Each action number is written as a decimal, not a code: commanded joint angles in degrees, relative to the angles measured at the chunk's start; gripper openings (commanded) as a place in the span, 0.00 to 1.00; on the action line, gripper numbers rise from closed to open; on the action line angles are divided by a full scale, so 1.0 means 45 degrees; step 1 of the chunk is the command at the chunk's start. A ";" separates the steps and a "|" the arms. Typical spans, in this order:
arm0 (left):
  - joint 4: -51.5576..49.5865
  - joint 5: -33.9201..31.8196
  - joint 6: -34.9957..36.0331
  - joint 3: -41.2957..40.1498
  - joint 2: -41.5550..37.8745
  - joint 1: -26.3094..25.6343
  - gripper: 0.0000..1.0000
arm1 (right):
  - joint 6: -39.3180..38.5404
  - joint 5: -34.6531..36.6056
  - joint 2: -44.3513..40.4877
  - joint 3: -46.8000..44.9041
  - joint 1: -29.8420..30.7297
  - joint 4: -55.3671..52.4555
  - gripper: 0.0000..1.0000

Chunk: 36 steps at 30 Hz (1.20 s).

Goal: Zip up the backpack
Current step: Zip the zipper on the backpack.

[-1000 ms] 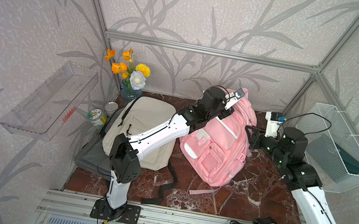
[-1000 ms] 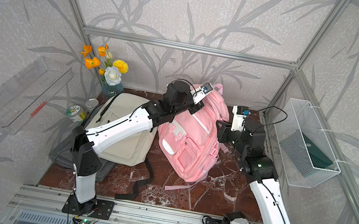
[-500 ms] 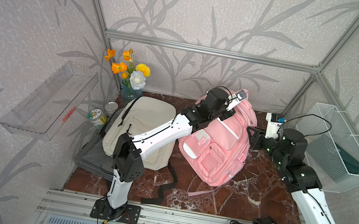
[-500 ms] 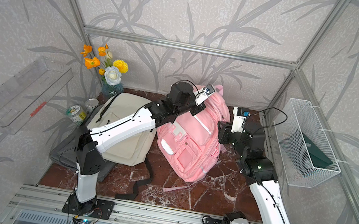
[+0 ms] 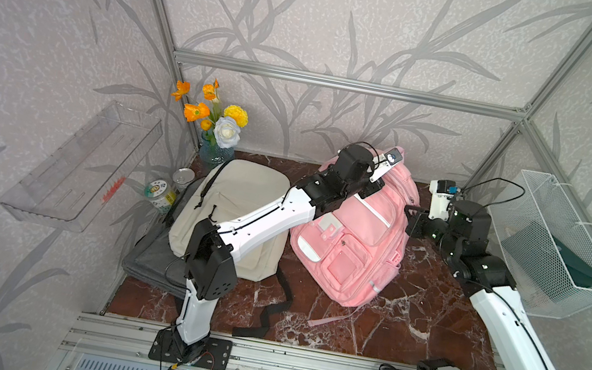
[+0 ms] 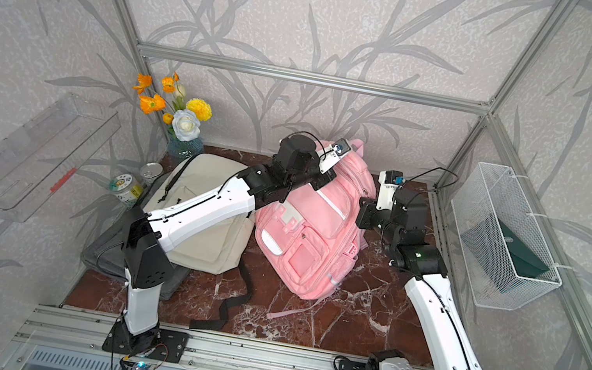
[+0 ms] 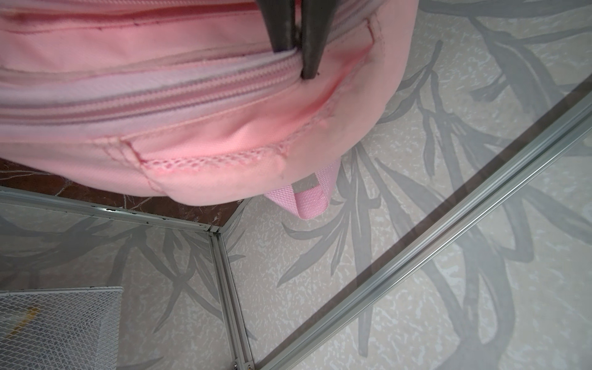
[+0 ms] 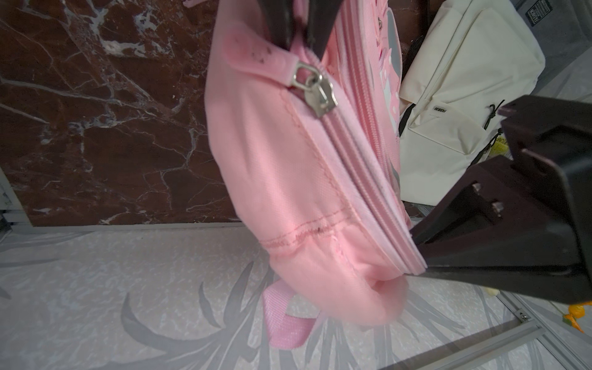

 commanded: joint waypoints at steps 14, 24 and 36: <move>-0.0985 -0.0462 -0.0484 0.2881 0.0903 -0.0043 0.00 | 0.1851 -0.4514 -0.0836 -0.0659 0.0052 0.1669 0.02; 0.1979 0.1792 -0.0969 -0.0999 -0.1860 -0.0295 0.00 | 0.0705 -0.2132 -0.1486 -0.0484 -0.0193 -0.0024 0.40; 0.1562 0.1367 0.0051 -0.1164 -0.1872 -0.0173 0.00 | -0.1420 -0.0951 -0.2980 0.0192 -0.0207 -0.2614 0.42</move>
